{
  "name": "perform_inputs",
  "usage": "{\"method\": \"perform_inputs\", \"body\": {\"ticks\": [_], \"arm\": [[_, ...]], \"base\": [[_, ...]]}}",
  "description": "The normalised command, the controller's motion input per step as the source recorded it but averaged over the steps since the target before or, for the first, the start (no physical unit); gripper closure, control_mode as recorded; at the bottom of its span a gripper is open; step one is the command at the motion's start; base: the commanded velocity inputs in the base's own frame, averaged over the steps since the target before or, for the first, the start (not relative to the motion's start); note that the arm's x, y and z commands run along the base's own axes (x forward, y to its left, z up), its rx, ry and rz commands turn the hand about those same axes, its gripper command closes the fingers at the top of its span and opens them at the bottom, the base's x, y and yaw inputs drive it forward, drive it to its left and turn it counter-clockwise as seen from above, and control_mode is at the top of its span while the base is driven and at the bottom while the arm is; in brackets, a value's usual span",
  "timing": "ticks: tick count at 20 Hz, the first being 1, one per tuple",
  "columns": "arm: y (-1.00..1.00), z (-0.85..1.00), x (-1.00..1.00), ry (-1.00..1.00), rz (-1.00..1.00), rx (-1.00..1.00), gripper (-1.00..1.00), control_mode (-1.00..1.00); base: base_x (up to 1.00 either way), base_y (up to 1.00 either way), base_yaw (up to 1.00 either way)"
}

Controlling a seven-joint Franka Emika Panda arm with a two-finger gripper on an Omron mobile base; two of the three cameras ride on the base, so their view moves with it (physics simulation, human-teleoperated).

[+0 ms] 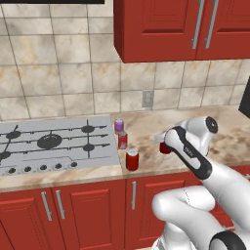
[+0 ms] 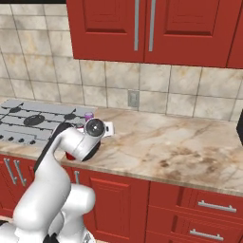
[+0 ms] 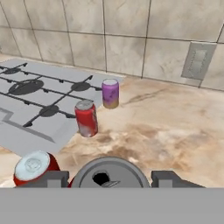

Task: Four empty soda cans are scattered around the kitchen. Gather all the cans and cluster them next to the stove for recycling.

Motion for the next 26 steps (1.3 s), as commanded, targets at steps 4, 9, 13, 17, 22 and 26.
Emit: {"method": "perform_inputs", "body": {"ticks": [4, 9, 13, 17, 22, 26], "arm": [[0.0, 0.0, 0.07, -0.01, 0.14, 0.0, 1.0, -1.0], [0.0, 0.0, 0.09, -0.02, 0.12, 0.0, 1.0, -1.0], [0.0, 0.0, 0.0, -0.06, 0.1, 0.0, 1.0, -1.0], [0.0, -0.03, 0.06, -0.02, 0.08, 0.0, 1.0, -1.0], [0.0, -0.03, 0.18, 0.0, 0.02, 0.03, 1.0, -1.0], [0.03, 0.0, 0.14, 0.0, 0.0, 0.06, 1.0, -1.0]], "base": [[0.0, 0.0, 0.0], [0.0, 0.0, 0.0], [0.0, 0.0, 0.0], [0.0, 0.0, 0.0], [0.0, 0.0, 0.0], [0.0, 0.0, 0.0]]}}
